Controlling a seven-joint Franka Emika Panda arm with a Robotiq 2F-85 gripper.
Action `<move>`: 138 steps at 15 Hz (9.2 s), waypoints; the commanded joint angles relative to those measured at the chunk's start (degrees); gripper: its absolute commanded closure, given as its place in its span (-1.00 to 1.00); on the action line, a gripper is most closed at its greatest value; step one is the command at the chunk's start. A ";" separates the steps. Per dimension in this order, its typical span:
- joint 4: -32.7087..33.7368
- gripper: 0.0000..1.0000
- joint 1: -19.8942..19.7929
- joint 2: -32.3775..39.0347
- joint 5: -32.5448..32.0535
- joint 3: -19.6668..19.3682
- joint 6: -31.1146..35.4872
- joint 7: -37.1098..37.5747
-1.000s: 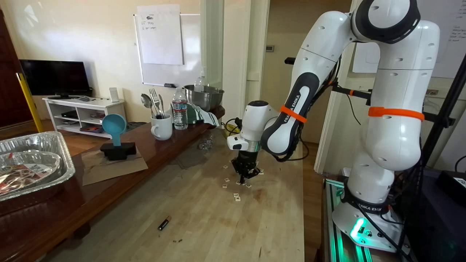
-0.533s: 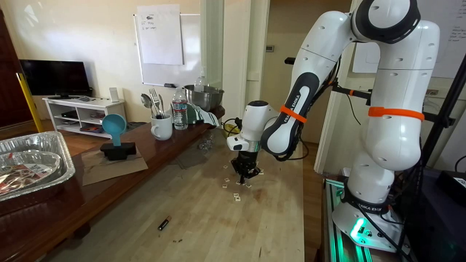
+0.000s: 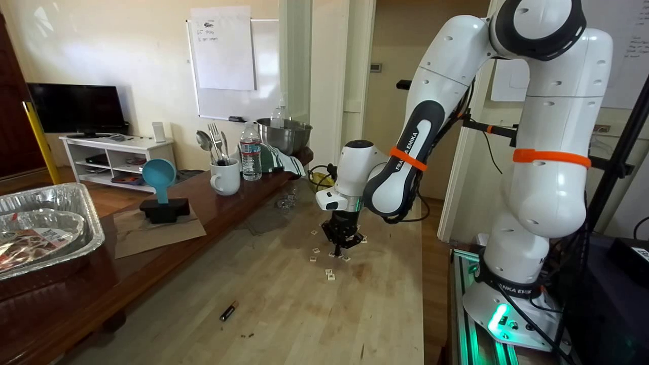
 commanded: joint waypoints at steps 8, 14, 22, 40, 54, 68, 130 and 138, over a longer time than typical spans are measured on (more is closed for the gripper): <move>-0.38 1.00 -0.62 -0.47 3.01 -1.14 -1.17 3.66; -0.37 1.00 -0.78 -1.41 10.19 0.00 -1.18 1.83; -0.51 1.00 0.56 -4.06 21.21 0.56 -1.84 3.23; 0.45 1.00 0.92 -3.66 13.36 -1.06 -5.01 31.61; 9.41 1.00 -2.91 4.82 7.16 -6.94 -0.04 53.11; 10.90 1.00 -6.52 11.10 8.00 -6.51 10.24 61.66; -0.19 1.00 0.40 2.31 17.95 1.55 -10.18 27.59; -1.09 1.00 0.56 1.30 13.55 0.28 -12.07 32.22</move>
